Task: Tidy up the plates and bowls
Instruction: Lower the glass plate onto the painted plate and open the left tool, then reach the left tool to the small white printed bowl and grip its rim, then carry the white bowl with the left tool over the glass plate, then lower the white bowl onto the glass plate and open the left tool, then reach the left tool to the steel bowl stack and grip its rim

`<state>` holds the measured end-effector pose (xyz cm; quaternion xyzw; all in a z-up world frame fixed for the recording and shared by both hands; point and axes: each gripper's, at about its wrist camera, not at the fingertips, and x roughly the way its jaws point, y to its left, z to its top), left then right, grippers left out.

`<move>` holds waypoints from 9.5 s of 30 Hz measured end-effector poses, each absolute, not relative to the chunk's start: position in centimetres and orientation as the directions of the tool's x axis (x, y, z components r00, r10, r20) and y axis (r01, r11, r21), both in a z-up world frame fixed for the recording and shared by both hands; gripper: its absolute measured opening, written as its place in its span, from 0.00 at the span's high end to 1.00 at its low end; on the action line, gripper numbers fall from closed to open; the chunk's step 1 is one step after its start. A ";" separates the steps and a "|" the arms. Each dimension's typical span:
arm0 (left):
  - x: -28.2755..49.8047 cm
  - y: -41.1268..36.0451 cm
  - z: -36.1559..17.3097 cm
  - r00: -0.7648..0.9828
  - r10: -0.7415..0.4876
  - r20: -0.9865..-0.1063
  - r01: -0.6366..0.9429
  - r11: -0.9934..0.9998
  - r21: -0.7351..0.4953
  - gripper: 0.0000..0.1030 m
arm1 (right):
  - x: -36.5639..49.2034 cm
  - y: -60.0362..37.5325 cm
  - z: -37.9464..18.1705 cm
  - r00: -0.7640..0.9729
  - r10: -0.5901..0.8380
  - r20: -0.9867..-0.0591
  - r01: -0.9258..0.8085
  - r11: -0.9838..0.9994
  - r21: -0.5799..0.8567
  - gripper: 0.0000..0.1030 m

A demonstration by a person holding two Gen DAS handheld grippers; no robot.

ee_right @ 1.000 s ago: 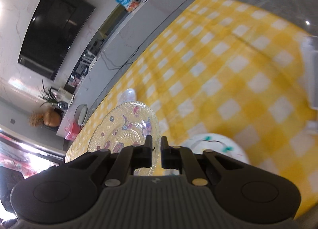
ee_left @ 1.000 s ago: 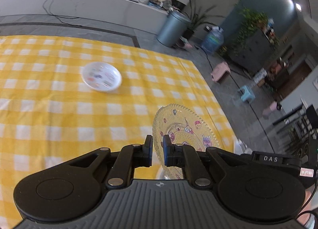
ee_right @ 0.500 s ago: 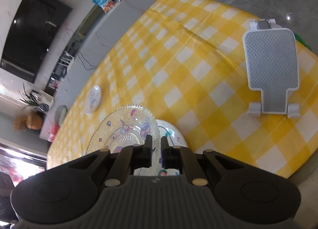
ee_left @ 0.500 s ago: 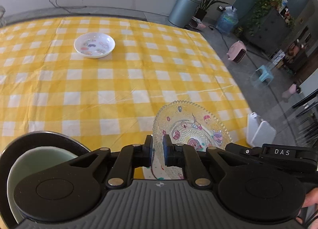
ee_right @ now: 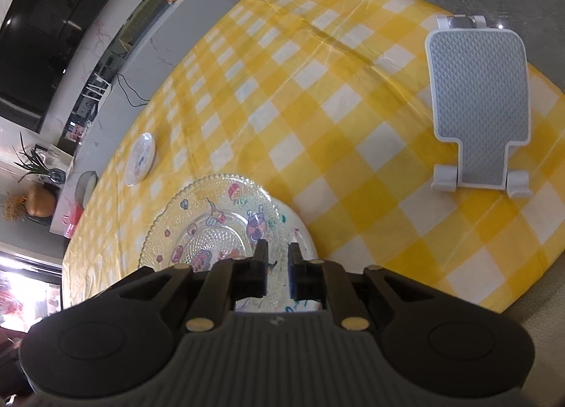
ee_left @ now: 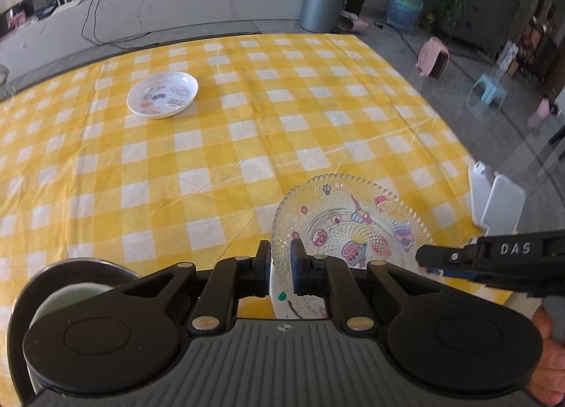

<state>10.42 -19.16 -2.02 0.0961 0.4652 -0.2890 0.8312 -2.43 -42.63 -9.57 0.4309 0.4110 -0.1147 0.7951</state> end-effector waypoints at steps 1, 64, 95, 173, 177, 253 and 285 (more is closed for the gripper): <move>10.3 -19.4 -2.1 0.403 -0.379 -0.833 0.579 0.810 -0.089 0.88 | -2.4 -42.6 -9.6 0.634 0.171 -0.754 0.538 0.603 0.589 0.91; 11.3 -23.3 -3.7 0.360 -0.288 -0.887 0.671 0.741 0.032 0.92 | -2.8 -42.4 -9.2 0.615 0.060 -0.786 0.590 0.627 0.509 0.88; 20.1 -16.2 2.2 0.421 -0.379 -0.824 0.644 0.764 -0.023 0.84 | 3.1 -38.6 -5.3 0.739 0.006 -0.674 0.376 0.826 0.419 0.62; 19.3 -12.5 7.9 0.471 -0.504 -0.724 0.524 0.820 -0.230 0.97 | 11.4 -34.8 1.1 0.745 0.192 -0.639 0.234 0.822 0.519 0.98; 16.1 -13.2 7.8 0.454 -0.537 -0.711 0.532 0.804 -0.267 0.98 | 7.2 -35.4 1.6 0.744 0.179 -0.643 0.243 0.824 0.511 0.98; 7.3 -20.7 -3.9 0.383 -0.401 -0.832 0.465 0.862 -0.202 0.73 | -3.0 -39.2 -7.9 0.607 0.068 -0.792 0.491 0.752 0.440 0.74; 8.0 -5.6 5.4 0.560 -0.413 -0.718 0.369 0.901 -0.230 0.32 | -3.7 -28.7 0.4 0.756 0.075 -0.650 0.315 0.829 0.462 0.32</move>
